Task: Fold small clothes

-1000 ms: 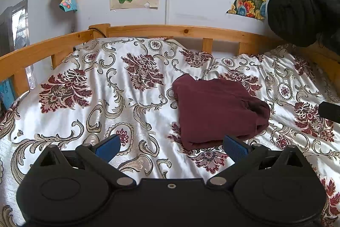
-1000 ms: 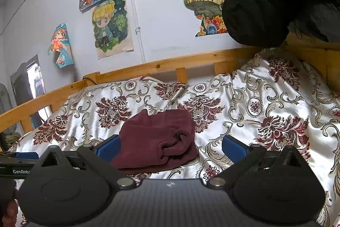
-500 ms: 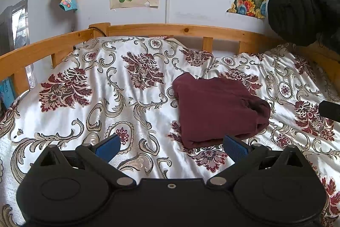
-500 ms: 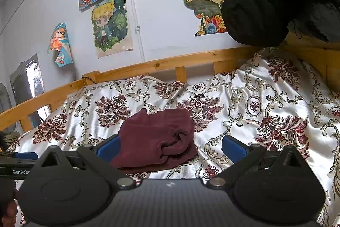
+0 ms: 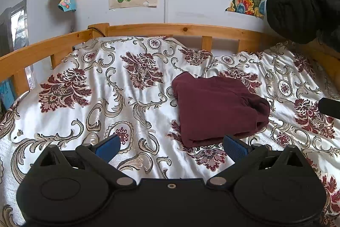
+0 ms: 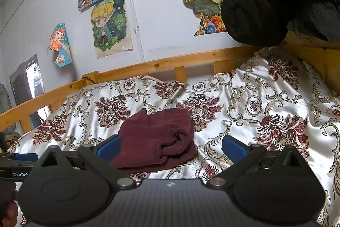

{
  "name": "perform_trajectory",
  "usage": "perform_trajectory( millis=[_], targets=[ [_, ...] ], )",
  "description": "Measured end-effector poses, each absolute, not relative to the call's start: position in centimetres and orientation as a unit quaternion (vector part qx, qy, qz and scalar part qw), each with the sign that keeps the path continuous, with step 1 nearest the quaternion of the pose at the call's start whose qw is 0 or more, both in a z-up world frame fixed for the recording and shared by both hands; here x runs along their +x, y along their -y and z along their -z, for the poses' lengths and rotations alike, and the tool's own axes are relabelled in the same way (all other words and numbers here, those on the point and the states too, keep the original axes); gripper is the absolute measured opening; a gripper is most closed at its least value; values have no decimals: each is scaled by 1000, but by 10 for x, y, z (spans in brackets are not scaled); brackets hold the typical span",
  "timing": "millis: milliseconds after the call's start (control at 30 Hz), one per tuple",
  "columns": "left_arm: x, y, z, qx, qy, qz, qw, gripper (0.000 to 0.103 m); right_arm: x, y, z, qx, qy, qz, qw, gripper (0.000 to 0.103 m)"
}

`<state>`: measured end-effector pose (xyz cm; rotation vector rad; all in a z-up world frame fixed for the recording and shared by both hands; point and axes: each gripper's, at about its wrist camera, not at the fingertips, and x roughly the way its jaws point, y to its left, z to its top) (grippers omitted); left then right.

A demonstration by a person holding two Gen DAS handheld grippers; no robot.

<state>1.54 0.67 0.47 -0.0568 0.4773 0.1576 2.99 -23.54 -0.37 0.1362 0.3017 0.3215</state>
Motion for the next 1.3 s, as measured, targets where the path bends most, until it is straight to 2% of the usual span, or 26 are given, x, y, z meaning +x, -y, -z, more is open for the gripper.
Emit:
perform_trajectory(
  millis=[1300],
  targets=[
    [19, -16, -2, -39, -263, -96, 959, 102, 30, 235, 7, 76, -158, -151, 973, 103]
  ],
)
